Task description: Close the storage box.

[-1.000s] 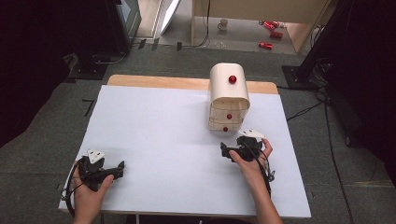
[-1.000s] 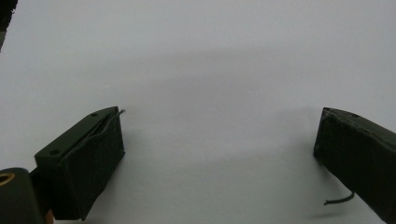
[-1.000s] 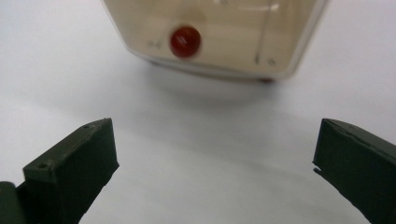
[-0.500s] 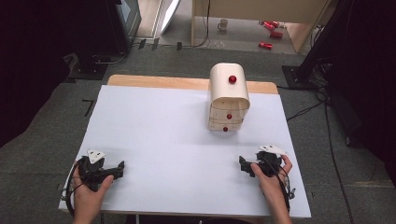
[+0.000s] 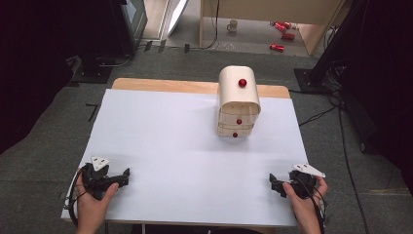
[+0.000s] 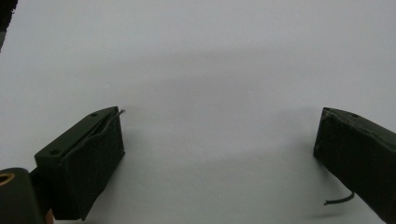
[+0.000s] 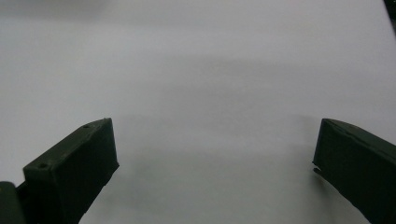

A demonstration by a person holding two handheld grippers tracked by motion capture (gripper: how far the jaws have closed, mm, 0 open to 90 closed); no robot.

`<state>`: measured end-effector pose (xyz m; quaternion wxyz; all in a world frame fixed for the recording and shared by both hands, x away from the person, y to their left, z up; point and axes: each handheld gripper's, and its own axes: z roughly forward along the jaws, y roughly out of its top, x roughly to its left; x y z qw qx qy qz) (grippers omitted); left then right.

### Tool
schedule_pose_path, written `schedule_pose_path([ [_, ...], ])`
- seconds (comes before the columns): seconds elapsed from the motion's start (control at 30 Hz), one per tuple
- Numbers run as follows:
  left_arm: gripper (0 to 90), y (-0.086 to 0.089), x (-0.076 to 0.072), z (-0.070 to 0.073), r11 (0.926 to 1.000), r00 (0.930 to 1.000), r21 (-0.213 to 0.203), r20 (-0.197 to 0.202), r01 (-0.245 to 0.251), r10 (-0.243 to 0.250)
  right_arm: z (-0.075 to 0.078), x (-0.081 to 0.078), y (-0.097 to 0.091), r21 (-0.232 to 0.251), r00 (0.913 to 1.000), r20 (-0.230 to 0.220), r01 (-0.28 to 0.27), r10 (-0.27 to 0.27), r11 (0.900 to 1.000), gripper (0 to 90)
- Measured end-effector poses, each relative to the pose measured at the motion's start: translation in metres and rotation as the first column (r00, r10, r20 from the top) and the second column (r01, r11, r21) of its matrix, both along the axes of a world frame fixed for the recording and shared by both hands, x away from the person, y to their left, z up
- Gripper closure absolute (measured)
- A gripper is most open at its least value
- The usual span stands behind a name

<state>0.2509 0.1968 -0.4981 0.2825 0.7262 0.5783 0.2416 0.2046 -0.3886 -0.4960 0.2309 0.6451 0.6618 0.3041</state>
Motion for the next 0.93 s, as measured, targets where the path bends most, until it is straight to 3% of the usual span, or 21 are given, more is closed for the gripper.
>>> schedule_pose_path([
  [0.23,1.6,0.000,0.000,0.000,1.0000,1.0000,0.001,0.000,0.000,0.000,-0.003,-0.013,-0.013,-0.009,1.0000,-0.002,0.000,0.000,1.0000,0.0],
  [0.4,1.6,0.000,0.000,0.000,1.0000,1.0000,0.002,0.000,0.001,-0.001,-0.008,-0.017,-0.007,-0.074,0.9997,0.021,-0.010,0.011,0.9972,0.0],
  [0.53,1.6,0.000,0.000,0.000,1.0000,1.0000,0.001,0.001,0.000,0.000,-0.009,-0.019,-0.007,-0.075,0.9991,0.040,-0.010,0.013,0.9971,0.0],
  [0.93,1.6,0.000,0.000,0.000,1.0000,1.0000,0.000,0.002,0.000,0.000,-0.009,-0.019,-0.007,-0.076,0.9993,0.036,-0.005,0.007,0.9971,0.0],
])
